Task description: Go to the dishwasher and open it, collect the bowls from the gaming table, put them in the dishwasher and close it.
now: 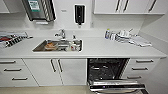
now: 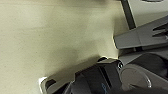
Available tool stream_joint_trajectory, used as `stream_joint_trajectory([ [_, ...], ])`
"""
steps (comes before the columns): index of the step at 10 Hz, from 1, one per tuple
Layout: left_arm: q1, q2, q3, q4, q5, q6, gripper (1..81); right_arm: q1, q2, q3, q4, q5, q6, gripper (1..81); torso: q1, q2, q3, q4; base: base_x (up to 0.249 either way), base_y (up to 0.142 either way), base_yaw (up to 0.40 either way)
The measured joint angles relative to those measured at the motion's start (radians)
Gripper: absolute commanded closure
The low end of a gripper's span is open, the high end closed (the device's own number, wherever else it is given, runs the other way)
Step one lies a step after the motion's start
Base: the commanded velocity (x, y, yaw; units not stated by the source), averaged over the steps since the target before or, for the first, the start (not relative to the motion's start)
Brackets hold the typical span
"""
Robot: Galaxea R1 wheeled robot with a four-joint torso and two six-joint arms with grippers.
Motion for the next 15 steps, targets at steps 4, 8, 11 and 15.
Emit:
stream_joint_trajectory([
  [4,0.084,0.049,-0.067,-0.002,-0.018,-0.003,1.0,-0.128,-0.090,0.188,-0.012,0.010,-0.260,1.0,-0.073,0.114,0.000,0.000,0.000,0.000,0.000],
  [8,0.205,0.131,-0.203,-0.001,-0.074,0.012,1.0,-0.274,-0.095,0.199,-0.014,0.131,-0.326,1.0,-0.150,0.233,0.049,0.000,0.000,0.000,0.000],
  [11,0.364,0.183,-0.286,-0.001,-0.214,0.053,1.0,-0.327,-0.041,0.151,-0.015,0.181,-0.338,1.0,-0.218,0.335,0.154,0.000,0.000,0.000,0.000],
  [15,0.457,0.331,-0.450,-0.002,-0.310,0.076,1.0,-0.372,0.050,0.035,-0.017,0.212,-0.351,1.0,-0.304,0.465,0.253,0.000,0.000,0.000,0.000],
])
